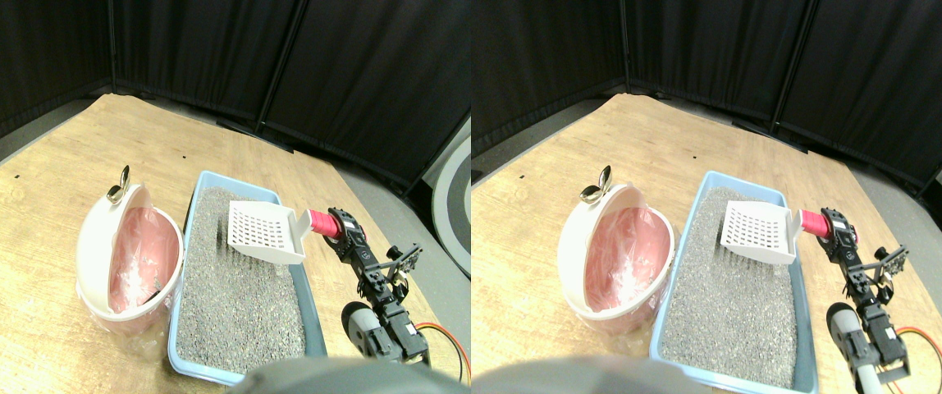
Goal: Scoop (unimanual)
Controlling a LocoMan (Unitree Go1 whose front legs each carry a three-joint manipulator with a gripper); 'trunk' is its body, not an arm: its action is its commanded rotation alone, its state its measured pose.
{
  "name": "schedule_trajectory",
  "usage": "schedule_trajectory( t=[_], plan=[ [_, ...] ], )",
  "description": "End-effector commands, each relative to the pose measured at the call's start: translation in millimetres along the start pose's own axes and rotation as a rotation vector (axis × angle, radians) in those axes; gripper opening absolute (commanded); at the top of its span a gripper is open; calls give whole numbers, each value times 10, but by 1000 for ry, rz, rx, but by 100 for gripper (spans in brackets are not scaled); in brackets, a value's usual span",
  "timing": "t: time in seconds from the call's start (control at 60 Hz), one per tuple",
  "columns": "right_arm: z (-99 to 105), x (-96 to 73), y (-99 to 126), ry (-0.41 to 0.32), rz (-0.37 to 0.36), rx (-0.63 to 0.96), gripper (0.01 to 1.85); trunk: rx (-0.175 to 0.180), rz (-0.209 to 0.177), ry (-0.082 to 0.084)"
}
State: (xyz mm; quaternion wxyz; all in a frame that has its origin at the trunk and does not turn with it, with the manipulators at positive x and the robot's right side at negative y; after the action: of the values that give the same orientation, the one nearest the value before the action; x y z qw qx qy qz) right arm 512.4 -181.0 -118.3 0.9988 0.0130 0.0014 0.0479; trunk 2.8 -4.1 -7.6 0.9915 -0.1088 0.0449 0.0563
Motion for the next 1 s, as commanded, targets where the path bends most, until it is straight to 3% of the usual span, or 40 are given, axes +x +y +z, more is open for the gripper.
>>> schedule_trajectory(
  t=[0.017, 0.333, 1.0],
  plan=[
    [19, 37, -16, -58, 7, 36, 6, -12, 0, -16],
    [-280, 99, -107, -11, -17, 79, 6, -4, 3, -5],
    [-630, 190, -298, 149, -88, 99, 6, -15, 19, 7]
  ],
)
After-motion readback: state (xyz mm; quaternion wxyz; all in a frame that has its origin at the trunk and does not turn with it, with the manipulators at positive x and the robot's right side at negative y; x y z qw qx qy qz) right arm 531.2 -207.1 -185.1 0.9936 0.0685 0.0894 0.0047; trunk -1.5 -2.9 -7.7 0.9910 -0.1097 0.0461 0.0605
